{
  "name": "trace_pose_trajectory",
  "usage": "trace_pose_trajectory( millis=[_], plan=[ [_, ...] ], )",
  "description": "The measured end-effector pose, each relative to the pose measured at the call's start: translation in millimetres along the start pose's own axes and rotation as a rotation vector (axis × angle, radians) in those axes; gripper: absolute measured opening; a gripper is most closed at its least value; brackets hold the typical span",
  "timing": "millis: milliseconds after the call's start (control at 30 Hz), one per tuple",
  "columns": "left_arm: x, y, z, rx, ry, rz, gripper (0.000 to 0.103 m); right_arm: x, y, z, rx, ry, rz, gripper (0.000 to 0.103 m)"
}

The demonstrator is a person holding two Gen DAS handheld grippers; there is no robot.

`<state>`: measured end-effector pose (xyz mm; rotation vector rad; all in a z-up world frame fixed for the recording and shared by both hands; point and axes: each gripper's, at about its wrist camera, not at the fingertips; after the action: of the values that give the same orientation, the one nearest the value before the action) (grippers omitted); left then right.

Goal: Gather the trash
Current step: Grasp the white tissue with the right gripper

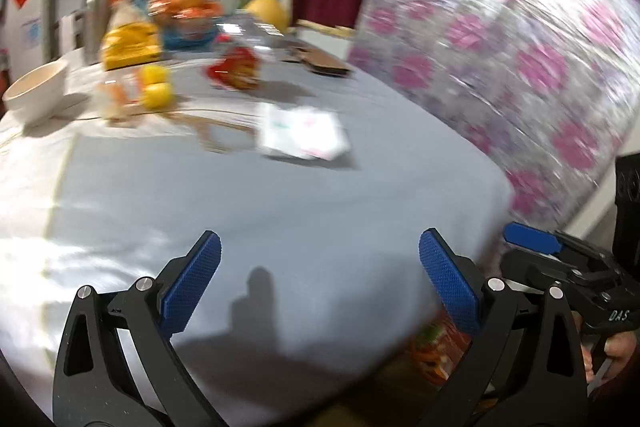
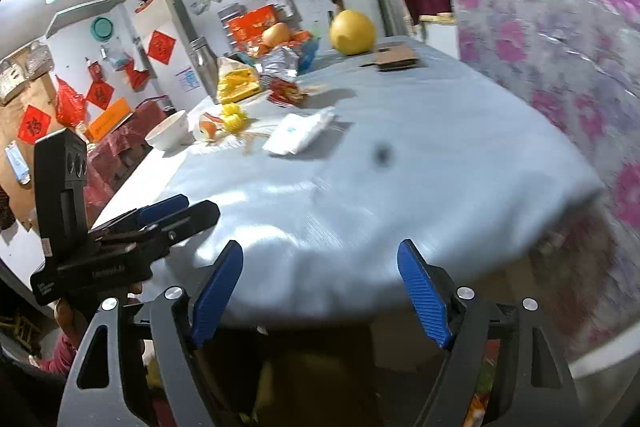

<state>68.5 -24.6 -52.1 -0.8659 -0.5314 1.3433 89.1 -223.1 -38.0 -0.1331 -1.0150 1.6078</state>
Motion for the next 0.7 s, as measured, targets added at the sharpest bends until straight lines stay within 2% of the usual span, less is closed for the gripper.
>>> trace_pose_trajectory(
  millis=[133,367,567,700],
  plan=[
    [53,-16,-4,0.015,-0.081,0.070,0.096,13,-17,-30,0.031,-0.025,0.008,0.081],
    [125,-57,-17,0.046,-0.208,0.129,0.096,21,-51,-76,0.063,-0.053,-0.017,0.081],
    [166,-87,-52,0.100,-0.247,0.151,0.096,26,-76,-109,0.083,-0.050,-0.025,0.085],
    [183,-95,-73,0.138,-0.239,0.167,0.096,31,-86,-133,0.108,-0.018,-0.013,0.088]
  ],
)
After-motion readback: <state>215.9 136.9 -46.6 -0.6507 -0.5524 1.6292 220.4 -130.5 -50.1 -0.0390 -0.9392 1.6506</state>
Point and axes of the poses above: each gripper's, at about its wrist camera, not at the fingertips, and z roughly against the way its jaws point, x to its left, y to its underside, and after that the axes turned 9 degrees about -z, right-handed
